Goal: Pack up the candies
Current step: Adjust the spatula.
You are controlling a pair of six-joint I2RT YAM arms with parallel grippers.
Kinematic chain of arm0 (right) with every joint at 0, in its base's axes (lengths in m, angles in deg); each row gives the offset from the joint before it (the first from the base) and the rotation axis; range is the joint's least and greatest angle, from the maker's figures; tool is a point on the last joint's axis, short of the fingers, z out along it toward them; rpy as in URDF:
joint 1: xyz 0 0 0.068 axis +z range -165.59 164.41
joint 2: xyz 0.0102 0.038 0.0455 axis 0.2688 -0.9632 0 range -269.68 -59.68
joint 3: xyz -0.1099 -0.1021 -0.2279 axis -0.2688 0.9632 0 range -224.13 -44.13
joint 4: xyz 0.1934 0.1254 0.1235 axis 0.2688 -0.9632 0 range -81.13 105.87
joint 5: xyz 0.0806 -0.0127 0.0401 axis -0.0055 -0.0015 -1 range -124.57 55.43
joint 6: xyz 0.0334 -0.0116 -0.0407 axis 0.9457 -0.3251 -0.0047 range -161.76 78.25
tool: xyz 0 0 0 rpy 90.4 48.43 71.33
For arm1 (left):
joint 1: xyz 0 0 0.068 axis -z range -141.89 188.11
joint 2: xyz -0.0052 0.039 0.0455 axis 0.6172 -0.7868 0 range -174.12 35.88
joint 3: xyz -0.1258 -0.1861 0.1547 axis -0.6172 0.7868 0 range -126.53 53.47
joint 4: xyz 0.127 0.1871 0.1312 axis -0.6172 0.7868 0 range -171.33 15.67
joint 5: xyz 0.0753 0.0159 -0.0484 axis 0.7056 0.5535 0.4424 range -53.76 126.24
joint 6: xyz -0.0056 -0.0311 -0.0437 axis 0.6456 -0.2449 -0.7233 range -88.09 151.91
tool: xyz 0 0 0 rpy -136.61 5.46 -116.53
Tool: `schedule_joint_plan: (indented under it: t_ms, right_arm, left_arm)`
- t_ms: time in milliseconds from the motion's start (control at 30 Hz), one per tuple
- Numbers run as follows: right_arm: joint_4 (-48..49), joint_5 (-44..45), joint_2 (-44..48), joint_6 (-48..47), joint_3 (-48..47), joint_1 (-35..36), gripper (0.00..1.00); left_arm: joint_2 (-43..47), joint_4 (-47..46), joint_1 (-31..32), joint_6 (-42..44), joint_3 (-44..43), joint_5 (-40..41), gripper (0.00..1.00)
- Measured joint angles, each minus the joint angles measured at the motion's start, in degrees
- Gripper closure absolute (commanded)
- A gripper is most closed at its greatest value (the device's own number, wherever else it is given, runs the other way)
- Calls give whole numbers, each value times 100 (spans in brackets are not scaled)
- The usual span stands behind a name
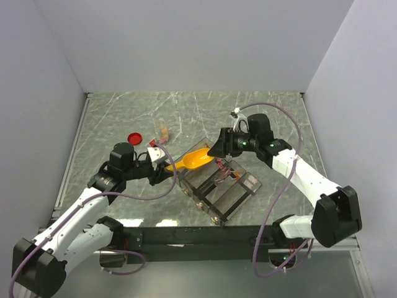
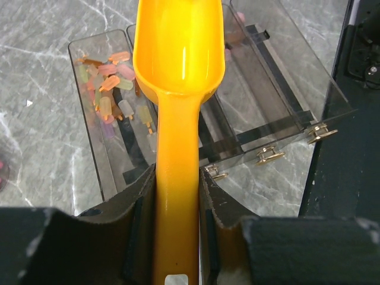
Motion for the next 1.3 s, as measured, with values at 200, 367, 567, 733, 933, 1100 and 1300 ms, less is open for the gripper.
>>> schedule_joint_plan:
  t_ms: [200, 367, 567, 733, 933, 1100, 1300]
  right_arm:
    - [262, -649, -385, 323, 0, 0, 51]
    - [586, -999, -579, 564, 0, 0, 68]
    - [1010, -1414, -658, 870, 35, -2, 100]
    - [1327, -1593, -660, 1115, 164, -33, 100]
    - [1897, -1703, -684, 1578, 492, -42, 100]
    - [2238, -1764, -691, 1834, 562, -59, 100]
    - [2350, -1762, -693, 1875, 621, -83, 100]
  left_arm:
    - [-7, -61, 0, -15, 0, -101, 99]
    - [-7, -142, 13, -20, 0, -179, 99]
    - [-4, -175, 37, -24, 26, -160, 89]
    - [26, -291, 55, -26, 153, -127, 56]
    - [164, -737, 138, -142, 304, -160, 26]
    - [234, -1056, 153, -190, 398, -190, 25]
    - [118, -1193, 153, -170, 400, -251, 39]
